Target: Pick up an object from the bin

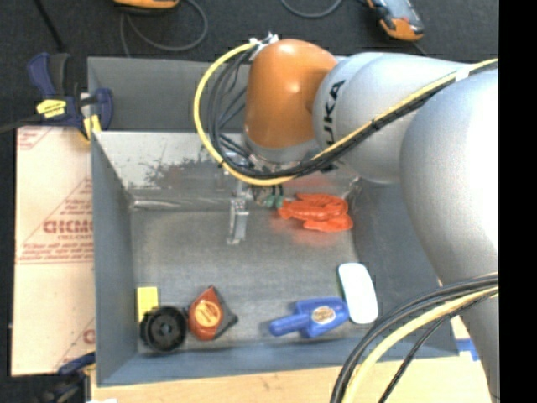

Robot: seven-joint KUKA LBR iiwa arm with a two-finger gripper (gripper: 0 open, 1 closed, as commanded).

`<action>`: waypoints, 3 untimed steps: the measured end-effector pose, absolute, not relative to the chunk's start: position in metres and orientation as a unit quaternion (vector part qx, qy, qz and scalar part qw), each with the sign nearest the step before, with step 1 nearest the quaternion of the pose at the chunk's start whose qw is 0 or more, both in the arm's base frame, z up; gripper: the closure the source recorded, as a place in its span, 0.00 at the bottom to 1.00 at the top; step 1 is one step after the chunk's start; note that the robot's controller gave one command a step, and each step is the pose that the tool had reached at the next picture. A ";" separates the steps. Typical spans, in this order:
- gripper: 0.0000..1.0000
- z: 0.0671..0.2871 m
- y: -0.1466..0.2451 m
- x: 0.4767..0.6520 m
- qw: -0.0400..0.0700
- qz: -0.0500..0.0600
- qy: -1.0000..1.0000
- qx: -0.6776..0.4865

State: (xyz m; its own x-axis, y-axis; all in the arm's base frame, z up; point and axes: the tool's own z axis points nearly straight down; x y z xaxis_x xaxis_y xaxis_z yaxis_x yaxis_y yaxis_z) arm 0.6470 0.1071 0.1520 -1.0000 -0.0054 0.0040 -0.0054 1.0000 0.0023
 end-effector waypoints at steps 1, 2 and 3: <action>0.00 0.154 0.107 0.647 0.002 -0.001 -1.000 0.003; 0.00 0.163 0.092 0.646 0.000 0.000 -0.999 0.045; 0.00 0.165 0.062 0.624 -0.002 0.000 -0.997 0.076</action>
Offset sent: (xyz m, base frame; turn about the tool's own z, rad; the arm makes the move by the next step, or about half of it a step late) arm -0.0033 -0.0440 0.0200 -0.2126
